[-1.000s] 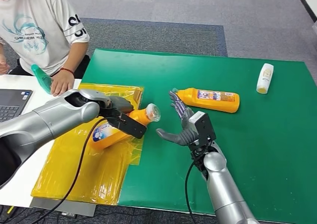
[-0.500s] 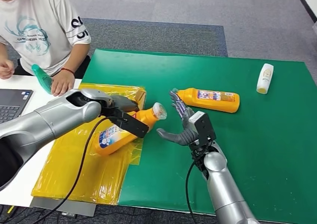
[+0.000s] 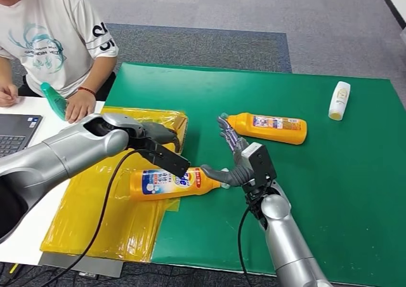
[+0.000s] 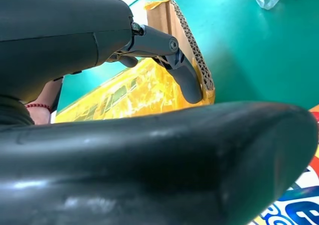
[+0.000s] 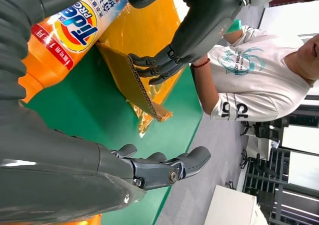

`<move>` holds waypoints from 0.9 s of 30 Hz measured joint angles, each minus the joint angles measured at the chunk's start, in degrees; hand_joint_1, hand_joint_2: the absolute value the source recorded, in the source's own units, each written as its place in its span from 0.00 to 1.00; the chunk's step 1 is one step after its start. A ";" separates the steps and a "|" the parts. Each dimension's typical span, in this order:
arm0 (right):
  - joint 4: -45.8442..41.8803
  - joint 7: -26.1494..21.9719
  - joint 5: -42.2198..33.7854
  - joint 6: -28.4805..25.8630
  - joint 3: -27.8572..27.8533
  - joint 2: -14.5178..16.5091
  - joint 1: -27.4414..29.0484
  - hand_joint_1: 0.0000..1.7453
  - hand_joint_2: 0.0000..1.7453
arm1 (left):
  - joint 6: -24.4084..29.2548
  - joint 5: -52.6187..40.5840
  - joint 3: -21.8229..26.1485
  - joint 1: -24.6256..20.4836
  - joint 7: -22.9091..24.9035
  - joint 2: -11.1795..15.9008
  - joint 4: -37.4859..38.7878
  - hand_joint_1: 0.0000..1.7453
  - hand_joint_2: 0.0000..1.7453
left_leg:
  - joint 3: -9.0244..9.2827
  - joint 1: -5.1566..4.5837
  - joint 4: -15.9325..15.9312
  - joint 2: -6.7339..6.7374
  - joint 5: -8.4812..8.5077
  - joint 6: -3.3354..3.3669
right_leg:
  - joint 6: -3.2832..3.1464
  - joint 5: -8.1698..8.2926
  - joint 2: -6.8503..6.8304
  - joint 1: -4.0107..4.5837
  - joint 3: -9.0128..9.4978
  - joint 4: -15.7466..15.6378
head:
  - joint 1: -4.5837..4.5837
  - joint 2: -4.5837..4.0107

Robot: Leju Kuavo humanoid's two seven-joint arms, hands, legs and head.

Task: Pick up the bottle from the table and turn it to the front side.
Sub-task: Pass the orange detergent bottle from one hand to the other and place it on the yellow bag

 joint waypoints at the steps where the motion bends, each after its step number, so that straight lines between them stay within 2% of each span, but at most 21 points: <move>1: 0.00 0.02 0.05 0.01 -0.01 0.00 0.00 0.00 1.00 | 0.01 0.01 0.01 0.00 -0.05 0.05 -0.06 0.00 0.00 | 0.00 0.00 0.00 0.00 0.00 0.00 | 0.00 0.00 0.00 0.00 0.00 0.00 | 0.01 0.00; 9: 0.00 0.11 0.18 -0.10 -0.04 0.00 0.00 0.00 1.00 | 1.70 0.47 0.80 0.61 -0.33 0.37 -0.28 0.00 0.00 | 0.00 0.00 0.00 0.00 0.00 0.00 | 0.00 0.00 0.00 0.00 0.00 0.00 | 0.01 -0.01; 11: -0.01 0.09 0.21 -0.25 -0.07 -0.01 0.00 0.00 1.00 | 4.20 0.88 1.79 1.45 -0.75 0.49 -0.45 0.00 0.00 | 0.00 0.00 0.00 0.00 0.00 0.00 | 0.00 0.00 0.00 0.00 0.00 0.00 | 0.01 0.00; 13: -0.27 -0.14 -0.02 -0.24 -0.20 -0.04 0.16 0.00 1.00 | 9.78 1.37 4.37 3.60 -2.13 0.80 -1.41 0.00 0.00 | 0.01 -0.01 0.00 0.00 0.00 0.00 | 0.00 0.00 0.01 -0.01 0.00 0.00 | 0.01 0.00; 16: -1.71 -0.89 -2.24 1.37 -0.46 -0.30 1.09 0.00 1.00 | 21.96 1.63 13.10 10.73 -6.76 1.60 -5.96 0.00 0.00 | 0.04 -0.04 0.00 0.02 -0.04 0.00 | 0.00 -0.02 0.05 -0.06 0.00 0.00 | 0.01 -0.01; 18: -3.11 -1.31 -4.49 3.18 -0.78 -0.70 2.19 0.00 1.00 | 26.83 1.63 21.60 17.91 -9.98 1.90 -11.43 0.00 0.00 | 0.06 -0.07 0.00 0.05 -0.08 0.00 | -0.01 -0.05 0.10 -0.11 -0.02 -0.01 | 0.00 0.00; 20: -4.60 -1.60 -6.29 4.66 -1.28 -1.20 3.47 0.00 1.00 | 27.44 2.63 30.94 25.59 -12.38 1.75 -17.64 0.00 0.00 | 0.03 -0.09 -0.01 0.08 -0.11 -0.01 | -0.02 -0.07 0.12 -0.12 -0.09 -0.01 | 0.00 0.00; 22: -6.08 -1.84 -7.51 5.78 -1.84 -1.67 4.75 0.00 1.00 | 25.79 3.87 39.49 32.31 -14.40 1.26 -23.04 0.00 0.00 | 0.01 -0.09 -0.01 0.12 -0.15 -0.04 | -0.04 -0.09 0.17 -0.12 -0.12 -0.02 | 0.01 -0.01; 27: -9.20 -1.92 -9.61 7.90 -3.13 -2.66 7.12 0.00 1.00 | 22.37 4.43 55.57 44.52 -18.25 -0.76 -32.57 0.00 0.00 | 0.02 -0.08 -0.04 0.18 -0.19 -0.07 | -0.08 -0.13 0.20 -0.11 -0.14 -0.03 | 0.01 -0.01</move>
